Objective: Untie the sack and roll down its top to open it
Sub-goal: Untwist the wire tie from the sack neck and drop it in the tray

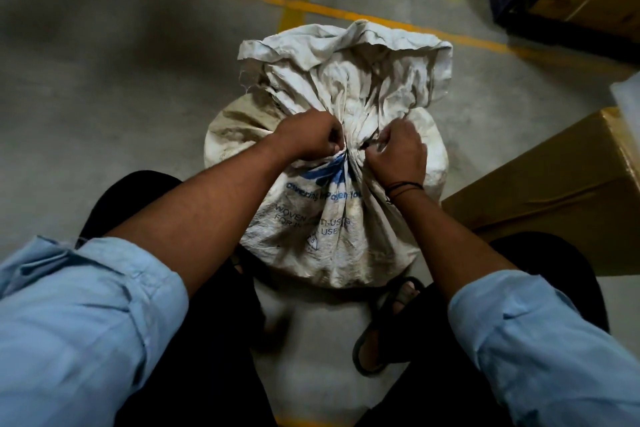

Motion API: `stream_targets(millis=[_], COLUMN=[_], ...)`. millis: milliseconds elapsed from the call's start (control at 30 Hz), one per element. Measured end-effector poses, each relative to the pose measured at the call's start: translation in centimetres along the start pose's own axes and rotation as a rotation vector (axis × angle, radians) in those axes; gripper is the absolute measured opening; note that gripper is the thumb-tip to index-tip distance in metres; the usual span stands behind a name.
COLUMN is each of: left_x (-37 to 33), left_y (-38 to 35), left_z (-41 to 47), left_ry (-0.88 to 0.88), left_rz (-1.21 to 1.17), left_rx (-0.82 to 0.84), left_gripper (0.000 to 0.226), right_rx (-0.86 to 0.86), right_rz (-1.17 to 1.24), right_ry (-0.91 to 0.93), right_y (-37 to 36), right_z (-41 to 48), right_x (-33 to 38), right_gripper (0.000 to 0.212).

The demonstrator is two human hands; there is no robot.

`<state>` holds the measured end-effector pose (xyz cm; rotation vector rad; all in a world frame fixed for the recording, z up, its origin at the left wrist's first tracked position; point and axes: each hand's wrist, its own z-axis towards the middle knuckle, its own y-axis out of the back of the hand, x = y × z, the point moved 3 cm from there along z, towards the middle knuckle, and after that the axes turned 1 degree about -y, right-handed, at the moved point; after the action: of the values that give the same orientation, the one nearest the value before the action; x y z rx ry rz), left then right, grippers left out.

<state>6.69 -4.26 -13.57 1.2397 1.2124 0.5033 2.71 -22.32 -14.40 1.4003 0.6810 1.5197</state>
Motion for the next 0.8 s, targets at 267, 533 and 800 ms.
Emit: stream_targets(millis=[267,533,800], left_x=[0.2,-0.2,-2.9], left_y=[-0.1,0.0,1.5], left_z=[-0.1,0.2,0.6], left_ry=[0.023,0.036,-0.186], left_rz=[-0.024,0.002,-0.144], left_rx=[0.011,0.005,-0.198], left_gripper=[0.011,0.013,0.025], right_rx=[0.146,0.230,0.111], right_rz=[0.065,0.259,0.289], right_ry=[-0.015,-0.098,-0.051], right_y=[-1.2,-0.9,0.9], right_z=[-0.2,0.3,0.0], right_x=[-0.2,-0.6,-0.2], right_gripper=[0.023,0.016,0.014])
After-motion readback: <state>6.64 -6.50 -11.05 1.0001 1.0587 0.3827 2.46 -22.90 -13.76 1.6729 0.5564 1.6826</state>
